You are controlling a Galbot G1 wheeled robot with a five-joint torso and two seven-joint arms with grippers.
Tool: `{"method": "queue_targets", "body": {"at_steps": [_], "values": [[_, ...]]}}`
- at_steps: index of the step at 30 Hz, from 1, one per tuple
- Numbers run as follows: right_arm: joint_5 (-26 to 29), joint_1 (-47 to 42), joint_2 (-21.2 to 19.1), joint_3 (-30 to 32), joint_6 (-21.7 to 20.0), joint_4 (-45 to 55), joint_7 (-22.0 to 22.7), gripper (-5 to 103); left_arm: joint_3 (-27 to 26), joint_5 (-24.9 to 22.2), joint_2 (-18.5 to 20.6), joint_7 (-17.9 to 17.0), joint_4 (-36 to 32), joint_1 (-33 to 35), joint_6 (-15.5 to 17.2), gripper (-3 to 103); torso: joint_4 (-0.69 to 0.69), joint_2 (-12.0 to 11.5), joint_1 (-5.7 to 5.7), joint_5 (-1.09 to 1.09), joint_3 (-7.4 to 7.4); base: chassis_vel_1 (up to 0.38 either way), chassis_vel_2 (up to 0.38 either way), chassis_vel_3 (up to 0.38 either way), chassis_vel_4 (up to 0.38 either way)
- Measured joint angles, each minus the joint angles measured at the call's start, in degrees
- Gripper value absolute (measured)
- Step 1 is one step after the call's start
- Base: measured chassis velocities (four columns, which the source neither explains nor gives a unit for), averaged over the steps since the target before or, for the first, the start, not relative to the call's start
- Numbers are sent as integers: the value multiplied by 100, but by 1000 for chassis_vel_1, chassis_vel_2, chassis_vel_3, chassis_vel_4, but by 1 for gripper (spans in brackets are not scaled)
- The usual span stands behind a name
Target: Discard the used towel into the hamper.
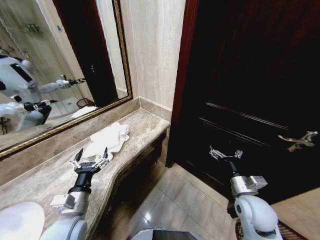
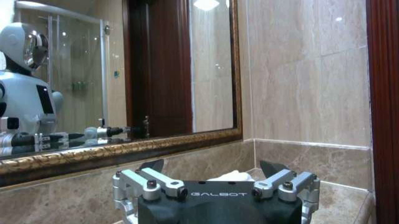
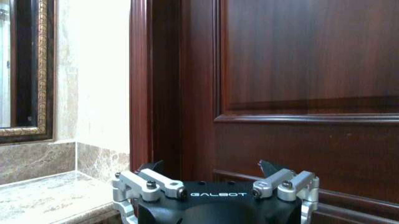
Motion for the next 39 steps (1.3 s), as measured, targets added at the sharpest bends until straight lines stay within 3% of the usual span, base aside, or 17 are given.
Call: {"method": "queue_targets", "body": {"at_steps": [7, 12, 21, 39], "values": [[3, -39, 26, -8, -76, 12, -21, 100, -15, -181, 115, 1, 59, -46, 87, 100, -1, 0, 0, 0, 0, -80, 59, 69, -77], [3, -80, 56, 26, -118, 24, -213, 100, -155, -656, 642, -18, 149, -301, 679, 100, 0, -1, 1, 0, 0, -25, 44, 52, -30], [-162, -14, 87, 18, -125, -25, -144, 100, -46, -1166, 1206, -132, 584, -999, 1390, 100, -1, 0, -1, -1, 0, 0, 0, 0, 0], [-318, -60, 79, 345, -127, -105, 19, 100, 132, -1795, 2107, -172, 1570, -1965, 1819, 100, 0, 0, -1, -2, 0, 0, 0, 0, 0]]}}
